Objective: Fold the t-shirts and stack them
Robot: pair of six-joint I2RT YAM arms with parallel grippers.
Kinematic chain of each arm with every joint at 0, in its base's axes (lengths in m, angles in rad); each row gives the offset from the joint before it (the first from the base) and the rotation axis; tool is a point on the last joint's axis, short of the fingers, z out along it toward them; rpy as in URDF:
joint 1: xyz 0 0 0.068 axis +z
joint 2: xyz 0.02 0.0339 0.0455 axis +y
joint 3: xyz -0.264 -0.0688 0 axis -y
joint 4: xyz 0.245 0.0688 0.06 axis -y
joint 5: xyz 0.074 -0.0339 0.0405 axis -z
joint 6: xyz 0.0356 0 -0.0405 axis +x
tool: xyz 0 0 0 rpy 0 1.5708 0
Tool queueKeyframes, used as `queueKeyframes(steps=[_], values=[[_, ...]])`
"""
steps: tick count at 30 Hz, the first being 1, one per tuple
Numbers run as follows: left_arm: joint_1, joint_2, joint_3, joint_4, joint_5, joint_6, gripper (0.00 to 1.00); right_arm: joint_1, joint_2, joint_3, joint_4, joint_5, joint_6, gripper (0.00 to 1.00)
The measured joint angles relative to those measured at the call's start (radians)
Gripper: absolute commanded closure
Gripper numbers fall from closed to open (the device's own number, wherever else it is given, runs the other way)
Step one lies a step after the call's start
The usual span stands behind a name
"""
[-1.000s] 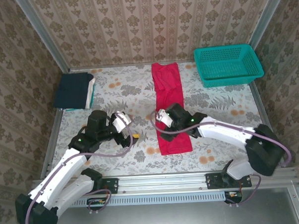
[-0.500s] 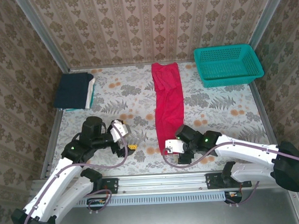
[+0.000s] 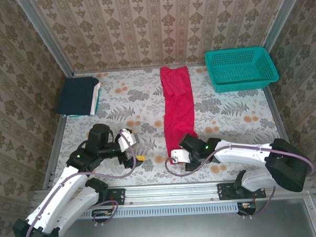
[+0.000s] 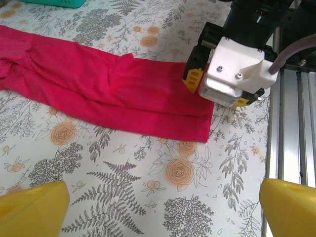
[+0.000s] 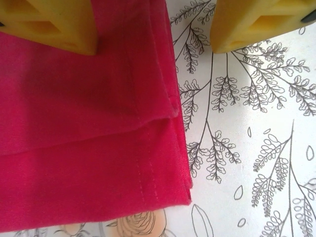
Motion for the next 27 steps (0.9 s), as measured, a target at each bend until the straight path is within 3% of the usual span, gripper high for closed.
queueKeyframes(steps=[14, 20, 27], values=[[0.000, 0.001, -0.007, 0.001, -0.001, 0.000, 0.00, 0.011, 0.092, 0.049, -0.047, 0.005, 0.027, 0.62], [0.000, 0.001, -0.012, 0.000, -0.001, 0.000, 0.00, 0.018, 0.124, 0.081, -0.059, 0.038, 0.051, 0.94], [0.000, 0.001, -0.014, 0.000, -0.001, 0.000, 0.00, 0.035, 0.111, 0.080, -0.047, 0.076, 0.072, 0.98]])
